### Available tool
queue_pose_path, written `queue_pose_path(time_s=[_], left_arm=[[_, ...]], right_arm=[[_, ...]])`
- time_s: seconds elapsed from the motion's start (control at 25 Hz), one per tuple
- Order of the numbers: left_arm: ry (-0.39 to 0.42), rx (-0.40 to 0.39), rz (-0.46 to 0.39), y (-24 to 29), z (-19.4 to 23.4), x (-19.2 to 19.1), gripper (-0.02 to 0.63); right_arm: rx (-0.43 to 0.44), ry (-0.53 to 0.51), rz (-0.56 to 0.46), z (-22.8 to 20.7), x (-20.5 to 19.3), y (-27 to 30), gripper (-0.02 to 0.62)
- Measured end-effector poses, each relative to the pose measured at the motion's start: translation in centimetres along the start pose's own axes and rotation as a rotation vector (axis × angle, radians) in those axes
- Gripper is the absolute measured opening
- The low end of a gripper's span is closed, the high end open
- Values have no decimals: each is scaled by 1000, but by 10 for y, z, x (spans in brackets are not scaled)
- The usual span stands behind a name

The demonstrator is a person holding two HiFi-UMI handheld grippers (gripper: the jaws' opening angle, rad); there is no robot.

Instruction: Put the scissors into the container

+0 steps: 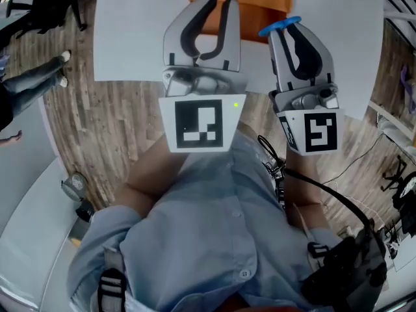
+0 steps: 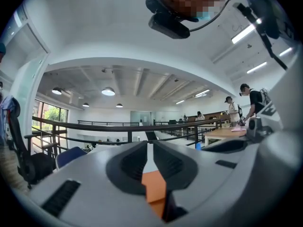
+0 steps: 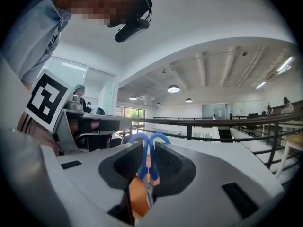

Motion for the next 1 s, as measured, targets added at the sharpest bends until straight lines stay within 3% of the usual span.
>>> queue_pose_path(time_s=[0.24,0.48,1.0], left_arm=[[-36,2,97,11,7,-34,44],[-68,32,135,27,33,-65,44],[-119,103,191,35,74,-89,44]], right_arm=[[19,40,92,-1,-34,17,83],[53,48,160,2,-70,48,83],[206,-10,256,28,-87,104,86]])
Point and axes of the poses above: the fingertips, and each gripper's own axes: y forward along the fingers, z to its left, x out of its top, the point moved 10 cm from there along -y, backward along the fingers, and after that the axes turned 3 degrees about x, right-handed, at the moved point
